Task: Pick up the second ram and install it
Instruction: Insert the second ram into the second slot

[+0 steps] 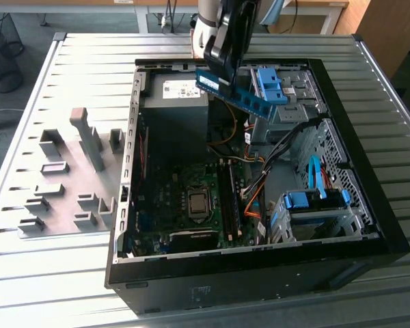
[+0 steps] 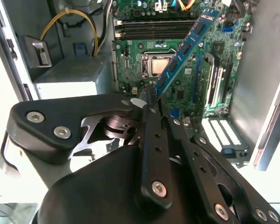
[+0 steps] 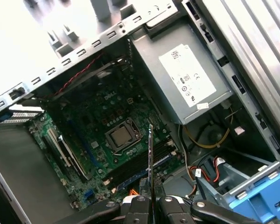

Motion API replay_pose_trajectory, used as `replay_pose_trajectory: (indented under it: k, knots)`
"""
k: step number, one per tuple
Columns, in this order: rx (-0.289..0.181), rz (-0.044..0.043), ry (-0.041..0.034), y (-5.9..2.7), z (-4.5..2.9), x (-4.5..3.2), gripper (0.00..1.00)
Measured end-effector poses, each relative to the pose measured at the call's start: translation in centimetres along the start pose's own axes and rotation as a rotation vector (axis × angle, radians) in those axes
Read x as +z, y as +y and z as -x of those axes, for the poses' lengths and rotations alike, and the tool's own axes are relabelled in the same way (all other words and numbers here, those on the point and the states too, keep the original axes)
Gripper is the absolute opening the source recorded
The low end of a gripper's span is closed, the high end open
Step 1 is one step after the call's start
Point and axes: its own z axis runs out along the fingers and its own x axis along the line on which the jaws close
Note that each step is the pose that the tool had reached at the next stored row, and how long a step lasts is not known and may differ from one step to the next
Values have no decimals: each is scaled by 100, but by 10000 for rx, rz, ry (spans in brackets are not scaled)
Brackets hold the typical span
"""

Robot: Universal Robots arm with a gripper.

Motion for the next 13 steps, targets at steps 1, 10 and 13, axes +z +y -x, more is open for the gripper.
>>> replay_pose_trajectory:
  k: [1, 10, 13]
  knots:
    - [150, -2, -4, 0, 0, 1, 14]
    - [1449, -24, -34, 0, 0, 14, 14]
    - [1881, -31, -44, 0, 0, 18, 14]
